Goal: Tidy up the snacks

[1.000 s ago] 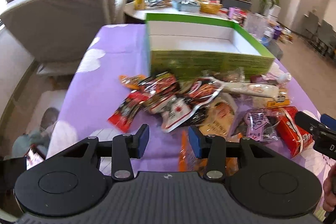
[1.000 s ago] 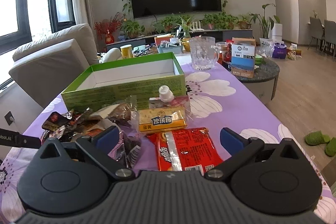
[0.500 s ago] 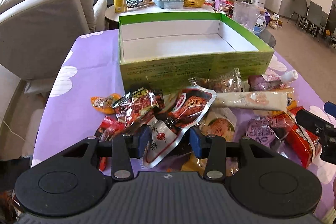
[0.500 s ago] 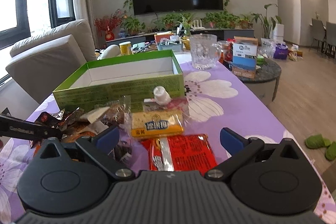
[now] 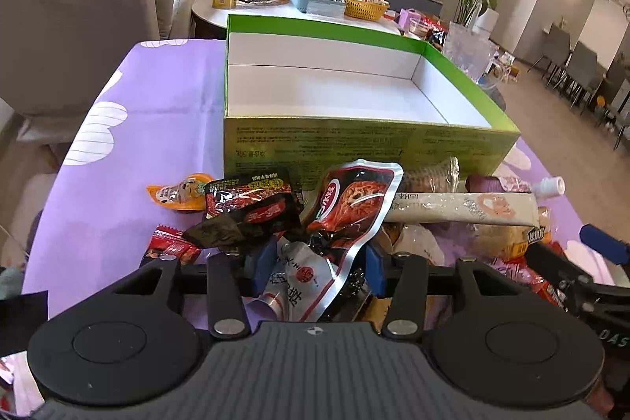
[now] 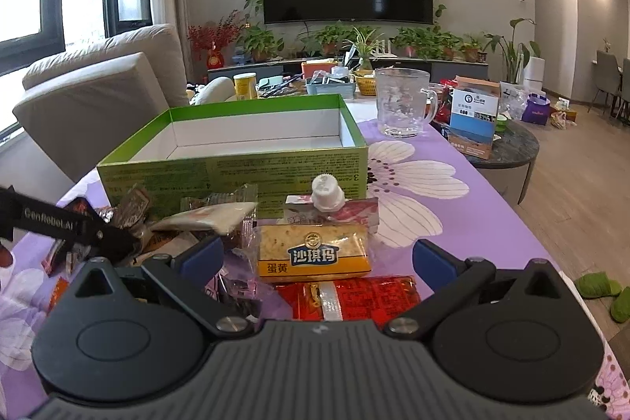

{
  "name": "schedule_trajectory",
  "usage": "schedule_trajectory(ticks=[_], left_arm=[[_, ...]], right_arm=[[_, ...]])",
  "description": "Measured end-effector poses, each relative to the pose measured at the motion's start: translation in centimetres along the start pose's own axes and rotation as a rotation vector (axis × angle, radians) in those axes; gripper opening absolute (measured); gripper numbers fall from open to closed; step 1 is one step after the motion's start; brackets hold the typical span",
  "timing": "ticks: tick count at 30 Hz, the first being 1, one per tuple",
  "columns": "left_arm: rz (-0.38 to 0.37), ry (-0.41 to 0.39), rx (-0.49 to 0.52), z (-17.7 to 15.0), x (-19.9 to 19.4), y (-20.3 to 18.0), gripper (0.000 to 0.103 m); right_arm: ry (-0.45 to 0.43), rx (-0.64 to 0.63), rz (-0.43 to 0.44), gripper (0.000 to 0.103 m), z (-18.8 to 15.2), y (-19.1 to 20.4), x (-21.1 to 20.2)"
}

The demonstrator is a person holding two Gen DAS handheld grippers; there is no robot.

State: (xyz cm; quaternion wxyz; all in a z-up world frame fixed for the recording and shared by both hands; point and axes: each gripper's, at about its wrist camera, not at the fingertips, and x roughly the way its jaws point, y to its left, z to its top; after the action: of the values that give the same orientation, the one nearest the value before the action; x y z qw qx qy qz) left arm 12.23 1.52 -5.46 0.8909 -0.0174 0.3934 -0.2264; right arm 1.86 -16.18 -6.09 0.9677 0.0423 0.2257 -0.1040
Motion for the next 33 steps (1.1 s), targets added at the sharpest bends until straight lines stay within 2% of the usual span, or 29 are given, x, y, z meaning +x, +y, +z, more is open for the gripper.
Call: schedule_trajectory(ticks=[3, 6, 10, 15, 19, 22, 27, 33], left_arm=[[-0.009, -0.013, -0.016, 0.1, -0.2, 0.3, 0.032], [0.023, -0.056, 0.005, 0.1, -0.9, 0.1, 0.023], [0.017, -0.070, -0.002, 0.0, -1.7, -0.1, 0.023], [0.038, -0.077, 0.013, -0.4, -2.0, -0.3, 0.023], [0.031, -0.085, 0.003, -0.4, -2.5, -0.3, 0.023], [0.028, -0.093, 0.002, -0.4, -2.8, -0.2, 0.023], [0.028, -0.088, -0.004, -0.6, -2.8, 0.0, 0.023], [0.016, -0.115, 0.007, -0.6, -3.6, -0.5, 0.023]], right_arm=[[-0.001, -0.004, -0.018, 0.059, 0.2, -0.2, 0.4], [0.007, 0.019, -0.028, 0.059, 0.6, -0.6, 0.9], [0.031, 0.045, -0.026, 0.059, 0.8, -0.7, 1.4], [0.074, 0.016, -0.002, 0.059, 0.3, 0.4, 2.6], [0.068, -0.023, -0.046, 0.059, 0.4, 0.9, 3.5], [0.102, -0.052, -0.062, 0.059, 0.5, 1.1, 4.4], [0.224, 0.078, 0.014, 0.059, 1.1, -0.9, 5.7], [0.226, 0.097, 0.066, 0.058, 1.3, -0.9, 5.0]])
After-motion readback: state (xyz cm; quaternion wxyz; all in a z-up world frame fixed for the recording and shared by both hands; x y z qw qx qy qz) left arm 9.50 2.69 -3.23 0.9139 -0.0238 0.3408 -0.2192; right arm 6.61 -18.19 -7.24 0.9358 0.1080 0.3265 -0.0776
